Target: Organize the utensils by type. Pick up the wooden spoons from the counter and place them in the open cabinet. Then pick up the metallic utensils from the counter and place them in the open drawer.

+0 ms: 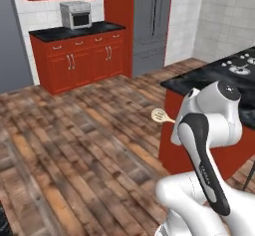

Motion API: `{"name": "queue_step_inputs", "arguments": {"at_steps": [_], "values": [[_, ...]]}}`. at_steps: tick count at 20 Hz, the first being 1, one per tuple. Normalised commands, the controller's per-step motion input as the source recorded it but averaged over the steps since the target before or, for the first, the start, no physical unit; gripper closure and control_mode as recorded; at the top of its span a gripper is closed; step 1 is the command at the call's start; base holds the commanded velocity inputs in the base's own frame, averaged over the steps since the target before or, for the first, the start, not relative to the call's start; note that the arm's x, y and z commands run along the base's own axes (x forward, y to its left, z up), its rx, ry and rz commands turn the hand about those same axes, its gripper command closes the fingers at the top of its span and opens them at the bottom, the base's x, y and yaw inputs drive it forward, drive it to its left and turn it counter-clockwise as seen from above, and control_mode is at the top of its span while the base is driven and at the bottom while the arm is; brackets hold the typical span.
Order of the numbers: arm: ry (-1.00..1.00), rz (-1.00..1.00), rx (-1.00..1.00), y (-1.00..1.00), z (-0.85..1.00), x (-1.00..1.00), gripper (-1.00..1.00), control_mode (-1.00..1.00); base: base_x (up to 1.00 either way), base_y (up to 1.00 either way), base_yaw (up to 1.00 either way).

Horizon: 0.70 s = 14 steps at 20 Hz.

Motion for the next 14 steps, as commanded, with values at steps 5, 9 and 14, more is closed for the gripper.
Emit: {"name": "queue_step_inputs", "arguments": {"at_steps": [5, 9, 14], "values": [[0.0, 0.0, 0.0, 0.0, 0.0, 0.0, 1.0, 1.0, 1.0, 0.21, -0.22], [0.0, 0.0, 0.0, 0.0, 0.0, 0.0, 1.0, 1.0, 1.0, 0.23, -0.21], [0.0, 0.0, 0.0, 0.0, 0.0, 0.0, 1.0, 1.0, 1.0, 0.21, -0.21]]}}
